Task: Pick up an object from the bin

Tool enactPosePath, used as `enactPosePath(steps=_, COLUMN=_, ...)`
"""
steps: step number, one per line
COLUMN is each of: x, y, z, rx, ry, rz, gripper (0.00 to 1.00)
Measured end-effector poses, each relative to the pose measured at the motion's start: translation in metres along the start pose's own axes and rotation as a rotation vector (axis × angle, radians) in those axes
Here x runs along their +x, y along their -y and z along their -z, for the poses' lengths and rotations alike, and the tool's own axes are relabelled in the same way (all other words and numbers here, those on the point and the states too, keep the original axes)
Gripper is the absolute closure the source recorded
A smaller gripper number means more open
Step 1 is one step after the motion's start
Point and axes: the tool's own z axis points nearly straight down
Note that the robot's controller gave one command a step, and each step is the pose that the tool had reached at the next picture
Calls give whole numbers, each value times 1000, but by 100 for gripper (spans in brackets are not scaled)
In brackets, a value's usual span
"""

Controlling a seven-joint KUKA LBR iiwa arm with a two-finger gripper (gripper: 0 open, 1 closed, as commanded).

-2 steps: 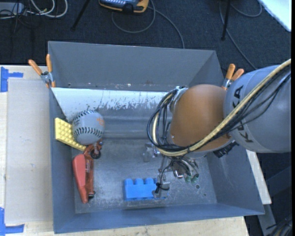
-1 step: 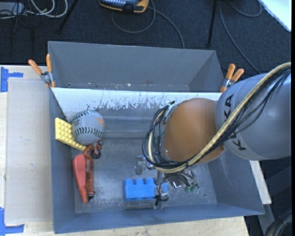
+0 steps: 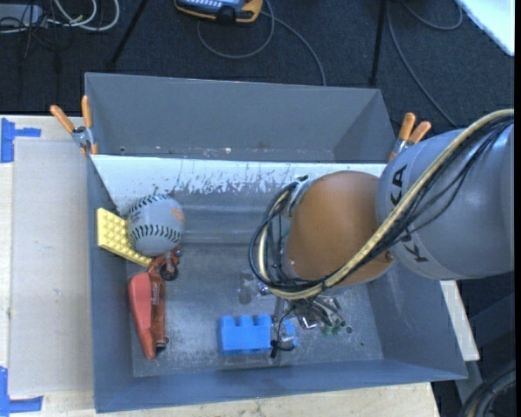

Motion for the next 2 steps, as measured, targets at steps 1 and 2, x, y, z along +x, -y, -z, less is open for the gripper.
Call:
enactPosePath(steps=1, x=4, y=11, z=-50, rx=0, ry=0, rz=95, gripper=0)
enactPosePath(steps=2, x=4, y=14, z=-71, rx=-1, ry=-2, rz=33, gripper=100)
